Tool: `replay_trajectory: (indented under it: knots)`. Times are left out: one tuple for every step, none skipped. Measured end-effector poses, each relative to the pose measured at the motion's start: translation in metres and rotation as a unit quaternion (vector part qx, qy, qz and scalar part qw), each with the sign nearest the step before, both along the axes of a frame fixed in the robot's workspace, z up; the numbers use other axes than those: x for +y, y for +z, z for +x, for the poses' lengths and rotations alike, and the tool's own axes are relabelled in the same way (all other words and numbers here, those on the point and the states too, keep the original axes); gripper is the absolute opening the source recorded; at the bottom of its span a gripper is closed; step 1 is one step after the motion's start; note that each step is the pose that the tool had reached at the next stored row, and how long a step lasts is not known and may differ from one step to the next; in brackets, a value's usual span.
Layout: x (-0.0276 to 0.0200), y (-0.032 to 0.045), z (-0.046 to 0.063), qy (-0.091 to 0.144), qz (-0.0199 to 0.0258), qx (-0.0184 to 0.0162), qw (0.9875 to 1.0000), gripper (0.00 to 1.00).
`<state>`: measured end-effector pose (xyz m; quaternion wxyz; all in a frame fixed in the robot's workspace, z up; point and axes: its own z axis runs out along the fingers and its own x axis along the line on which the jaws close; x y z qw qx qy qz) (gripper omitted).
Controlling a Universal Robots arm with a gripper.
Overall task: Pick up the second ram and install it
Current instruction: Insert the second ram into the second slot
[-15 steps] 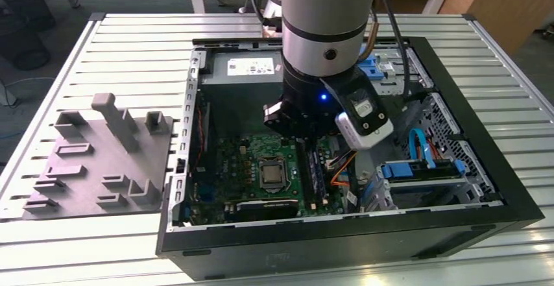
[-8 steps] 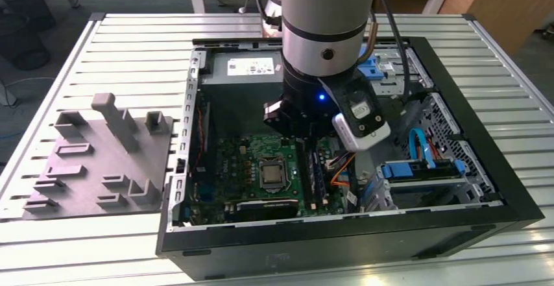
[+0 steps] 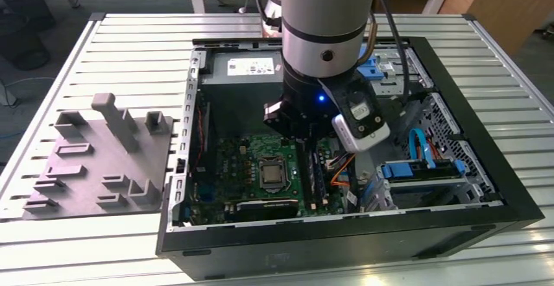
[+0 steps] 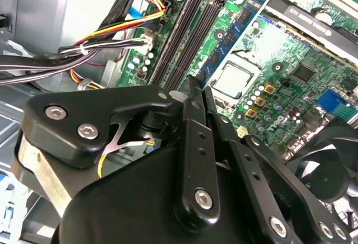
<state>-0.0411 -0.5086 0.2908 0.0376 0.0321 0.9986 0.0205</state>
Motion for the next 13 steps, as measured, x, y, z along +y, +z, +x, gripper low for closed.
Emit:
replay_trajectory:
  knots:
    - [0.0000, -0.0004, 0.0000, 0.000, -0.0001, 0.0000, 1.0000, 0.14]
    - [0.0000, -0.0008, 0.0000, 0.000, -0.0001, 0.0000, 1.0000, 0.14]
    - [0.0000, -0.0012, 0.0000, 0.000, -0.0001, 0.0000, 1.0000, 0.14]
    - [0.0000, -0.0015, 0.0000, 0.000, -0.0001, 0.0000, 1.0000, 0.14]
    - [0.0000, -0.0019, 0.0000, 0.000, 0.0000, 0.0000, 1.0000, 0.14]
    - [0.0000, -0.0024, 0.0000, 0.000, 0.0000, 0.0000, 1.0000, 0.14]
    - [0.0000, -0.0031, 0.0000, 0.000, 0.0001, 0.0000, 1.0000, 0.14]
    - [0.0000, -0.0039, 0.0000, 0.000, 0.0000, 0.0000, 1.0000, 0.14]
    - [0.0000, -0.0047, 0.0000, 0.000, 0.0000, 0.0000, 1.0000, 0.14]
    - [0.0000, -0.0057, 0.0000, 0.000, 0.0000, 0.0000, 1.0000, 0.14]
    - [0.0000, -0.0067, 0.0000, 0.000, -0.0001, 0.0000, 1.0000, 0.14]
    - [0.0000, -0.0076, 0.0000, 0.000, 0.0000, 0.0000, 1.0000, 0.14]
    - [0.0000, -0.0085, 0.0000, 0.000, -0.0001, 0.0000, 1.0000, 0.14]
